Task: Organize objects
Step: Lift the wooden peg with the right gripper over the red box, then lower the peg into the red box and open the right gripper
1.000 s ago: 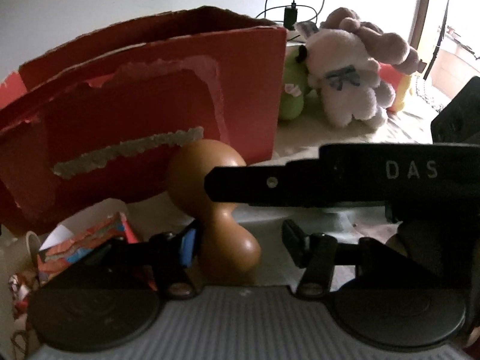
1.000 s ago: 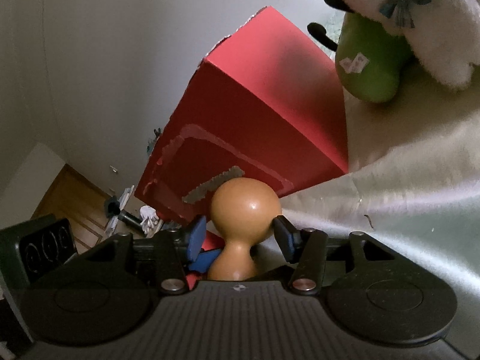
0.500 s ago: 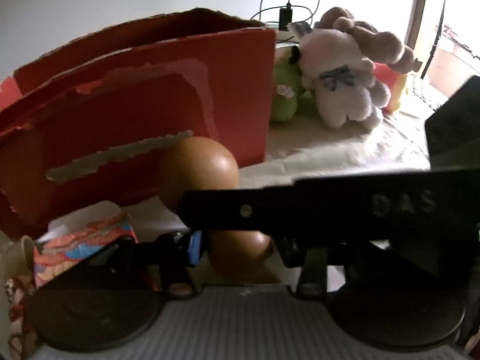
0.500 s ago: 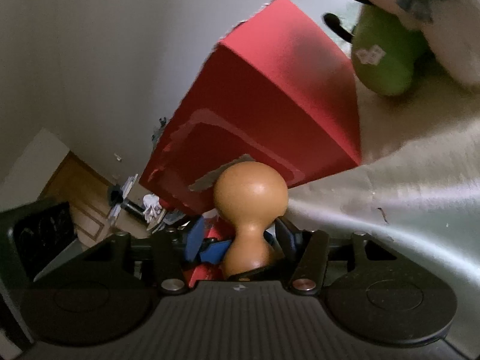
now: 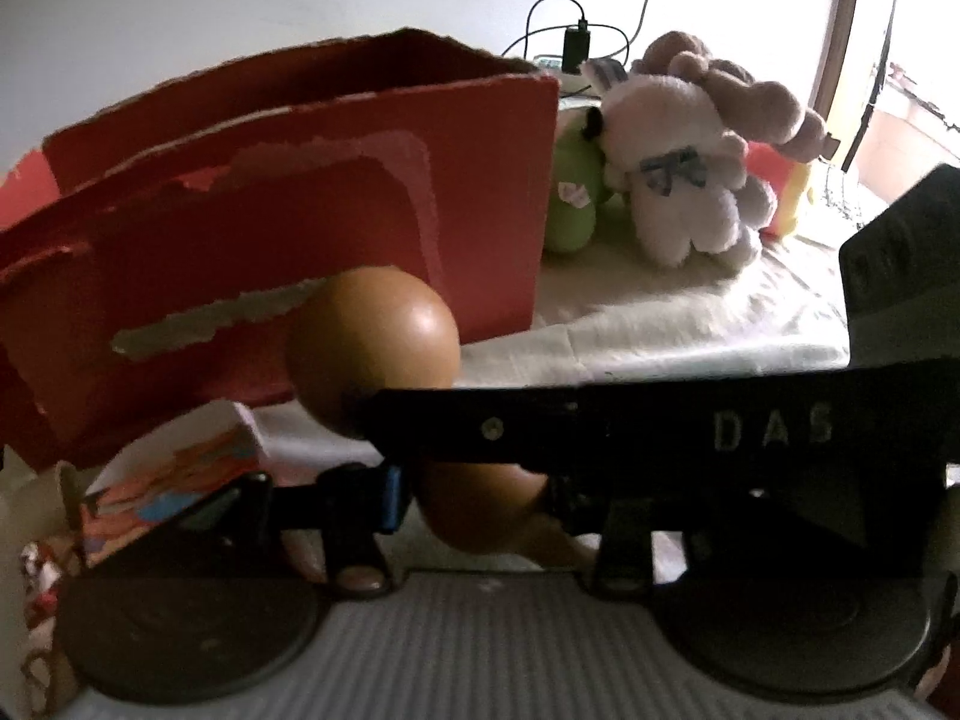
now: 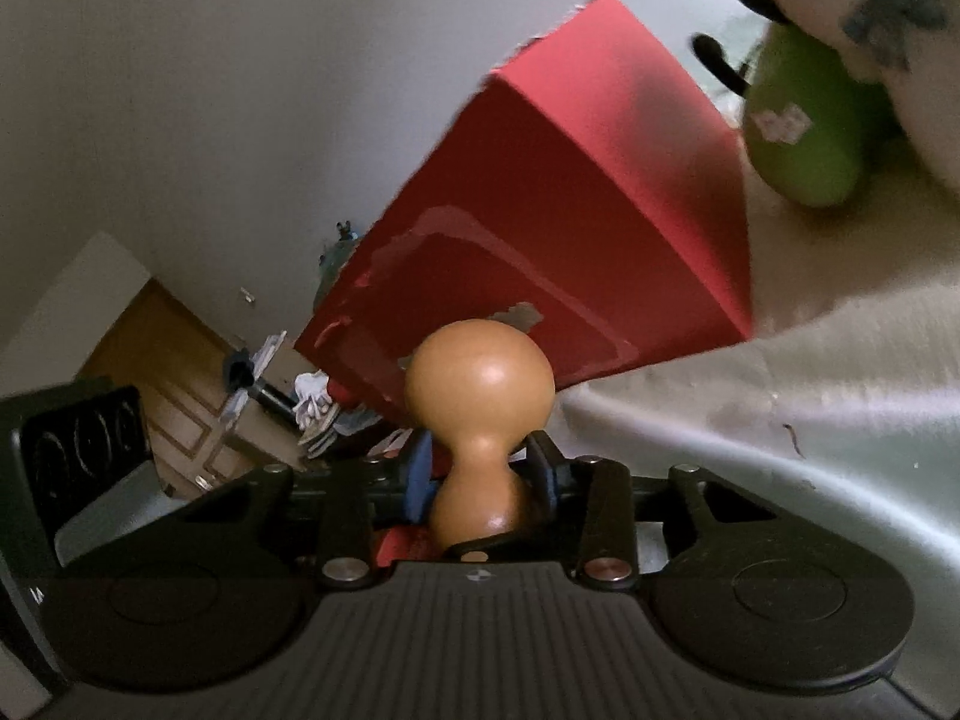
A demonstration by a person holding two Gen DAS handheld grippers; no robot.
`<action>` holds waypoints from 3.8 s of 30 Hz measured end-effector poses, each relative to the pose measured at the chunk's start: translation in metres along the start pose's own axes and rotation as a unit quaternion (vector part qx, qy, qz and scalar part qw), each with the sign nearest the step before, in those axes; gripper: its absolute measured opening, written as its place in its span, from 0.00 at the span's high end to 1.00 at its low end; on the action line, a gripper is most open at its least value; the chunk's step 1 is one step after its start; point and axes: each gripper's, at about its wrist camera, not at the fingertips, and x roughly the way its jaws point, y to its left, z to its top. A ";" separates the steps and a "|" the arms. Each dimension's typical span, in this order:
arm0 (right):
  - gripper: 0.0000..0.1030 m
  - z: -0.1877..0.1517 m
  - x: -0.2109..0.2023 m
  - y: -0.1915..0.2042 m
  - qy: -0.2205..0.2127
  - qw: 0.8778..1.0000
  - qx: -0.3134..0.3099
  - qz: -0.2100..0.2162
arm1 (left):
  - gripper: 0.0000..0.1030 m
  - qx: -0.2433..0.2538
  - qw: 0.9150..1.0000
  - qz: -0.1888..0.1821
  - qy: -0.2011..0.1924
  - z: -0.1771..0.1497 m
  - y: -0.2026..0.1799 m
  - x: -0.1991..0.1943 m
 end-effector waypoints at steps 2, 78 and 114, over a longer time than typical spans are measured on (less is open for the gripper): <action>0.65 -0.002 0.000 0.005 -0.004 1.000 -0.010 -0.002 | 0.60 0.001 1.000 -0.001 -0.001 -0.001 0.000 -0.005; 0.64 0.157 0.134 0.049 0.071 0.978 0.033 -0.195 | 0.57 0.055 0.992 0.030 0.111 0.159 0.108 0.044; 0.66 0.160 0.133 0.042 0.047 0.980 0.039 -0.188 | 0.48 0.059 0.990 0.092 0.088 0.158 0.105 0.039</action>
